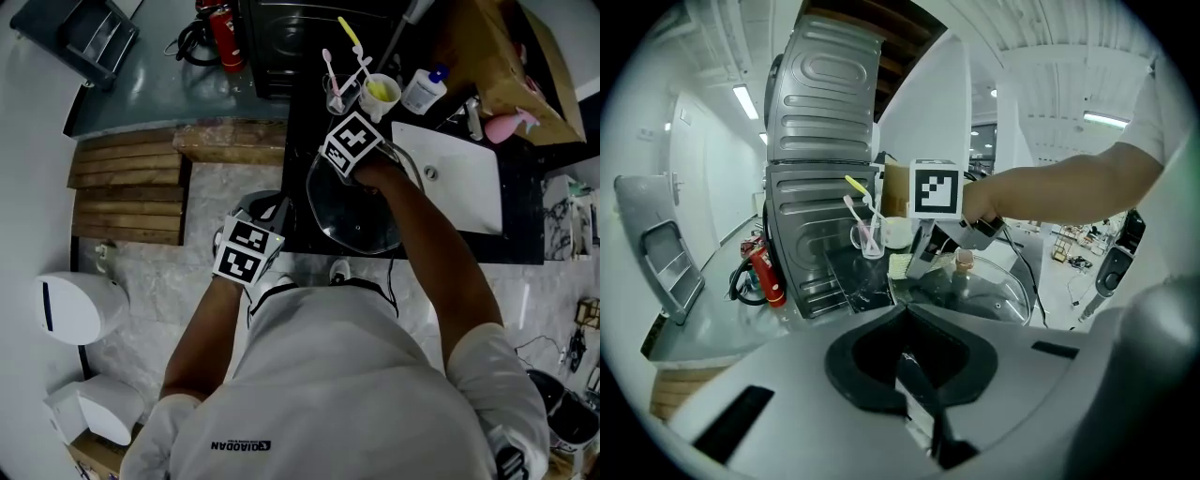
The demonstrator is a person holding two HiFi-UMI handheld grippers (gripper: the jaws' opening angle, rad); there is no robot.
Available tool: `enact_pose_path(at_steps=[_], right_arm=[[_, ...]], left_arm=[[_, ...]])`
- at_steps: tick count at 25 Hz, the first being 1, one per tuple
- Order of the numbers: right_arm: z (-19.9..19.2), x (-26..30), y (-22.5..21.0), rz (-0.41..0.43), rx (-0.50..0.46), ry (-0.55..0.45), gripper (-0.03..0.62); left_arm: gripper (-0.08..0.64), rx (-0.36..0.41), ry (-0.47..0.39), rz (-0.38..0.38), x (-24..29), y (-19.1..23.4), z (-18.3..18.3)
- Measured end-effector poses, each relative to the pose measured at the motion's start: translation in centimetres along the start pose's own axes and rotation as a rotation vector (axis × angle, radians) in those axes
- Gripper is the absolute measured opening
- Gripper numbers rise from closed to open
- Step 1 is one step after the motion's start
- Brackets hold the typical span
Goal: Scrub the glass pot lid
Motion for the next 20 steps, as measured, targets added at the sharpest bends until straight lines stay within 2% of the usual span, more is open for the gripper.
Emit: enact_pose_path(at_steps=[5,10,17,20], right_arm=[[-0.2,0.2,2.5,-0.029,-0.076,0.007,0.083],[-0.7,0.2,4.2,-0.112,-0.181,0.004,0.083],[-0.3,0.9,7.7,-0.184,-0.405,-0.018,0.083],[-0.7,1.2,8.8,-0.197,-0.428,-0.017,0.083]], left_arm=[[0.015,0.012,-0.002,-0.017,-0.5,-0.2,-0.4],[0.015,0.022,-0.01,-0.03,-0.9,-0.4,-0.6],[0.015,0.028,-0.018,-0.032,-1.3,-0.7,-0.8],[0.015,0.027,-0.024,-0.034,-1.5,-1.0,-0.9]])
Point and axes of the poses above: the fingertips, and each gripper's own axes: x forward along the fingers, y to its left, z out of its top, the point moved 9 cm from there along -x, backward along the fingers, and after that the axes turned 2 degrees about z, right-handed, at the moved point
